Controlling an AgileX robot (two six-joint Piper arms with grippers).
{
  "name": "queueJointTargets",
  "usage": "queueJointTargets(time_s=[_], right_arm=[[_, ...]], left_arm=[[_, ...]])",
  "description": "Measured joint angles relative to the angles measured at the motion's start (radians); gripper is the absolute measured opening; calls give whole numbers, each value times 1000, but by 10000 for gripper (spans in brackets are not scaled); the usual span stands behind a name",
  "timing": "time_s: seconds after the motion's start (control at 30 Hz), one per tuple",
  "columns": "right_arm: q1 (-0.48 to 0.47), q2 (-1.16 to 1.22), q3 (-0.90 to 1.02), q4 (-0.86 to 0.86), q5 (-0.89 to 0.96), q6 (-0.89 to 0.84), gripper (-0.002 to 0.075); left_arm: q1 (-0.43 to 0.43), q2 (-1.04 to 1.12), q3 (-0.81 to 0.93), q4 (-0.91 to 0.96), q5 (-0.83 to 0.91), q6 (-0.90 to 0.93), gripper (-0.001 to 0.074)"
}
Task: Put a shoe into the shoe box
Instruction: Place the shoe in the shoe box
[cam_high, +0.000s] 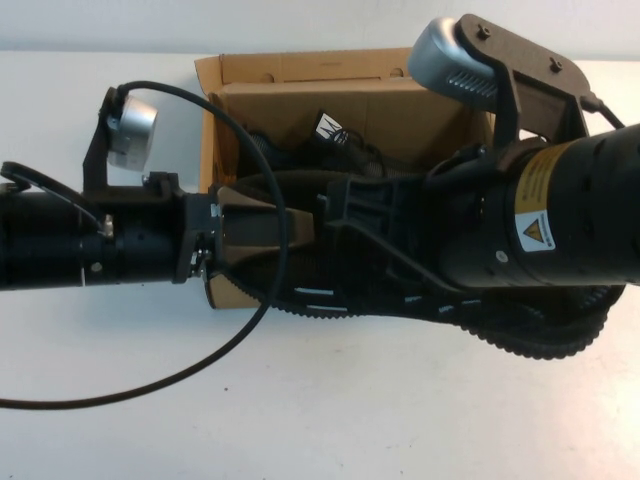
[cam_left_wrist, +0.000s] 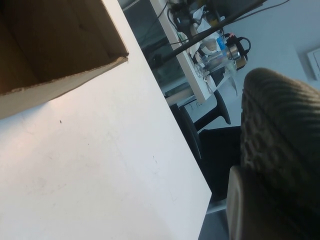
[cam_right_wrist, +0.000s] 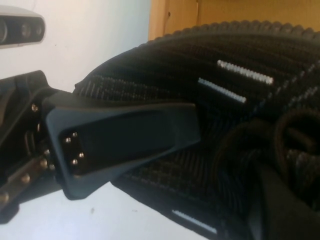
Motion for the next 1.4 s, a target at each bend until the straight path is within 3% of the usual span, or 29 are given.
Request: queueJointTargets(time_s=[0.13, 0.2, 0.33, 0.43, 0.7, 1.07, 1.1, 1.17, 1.27, 1.33, 1.4], right_arm=[[0, 0, 0, 0, 0, -1, 2], [0, 0, 0, 0, 0, -4, 1], [0, 1, 0, 6, -2, -4, 0], [0, 2, 0, 8, -2, -4, 0], [0, -51, 0, 8, 45, -22, -1], [0, -218, 0, -90, 212, -87, -3], [0, -226, 0, -103, 217, -94, -3], [0, -236, 0, -128, 219, -100, -3], [0, -242, 0, -152, 219, -105, -3], [0, -242, 0, -155, 205, -115, -3], [0, -242, 0, -155, 177, -121, -3]], left_arm=[[0, 0, 0, 2, 2, 13, 150], [0, 0, 0, 2, 4, 15, 202], [0, 0, 0, -2, 32, 15, 531], [0, 0, 0, -6, 49, 15, 645], [2, 0, 0, -9, 80, 16, 669], [82, -2, 0, -40, 94, 21, 669], [83, -4, 0, -28, 94, 22, 659], [83, -11, 0, 8, 94, 25, 571], [83, -34, 0, 33, 94, 43, 222], [83, -55, -4, 35, 94, 56, 97], [83, -79, -19, 41, 94, 60, 43]])
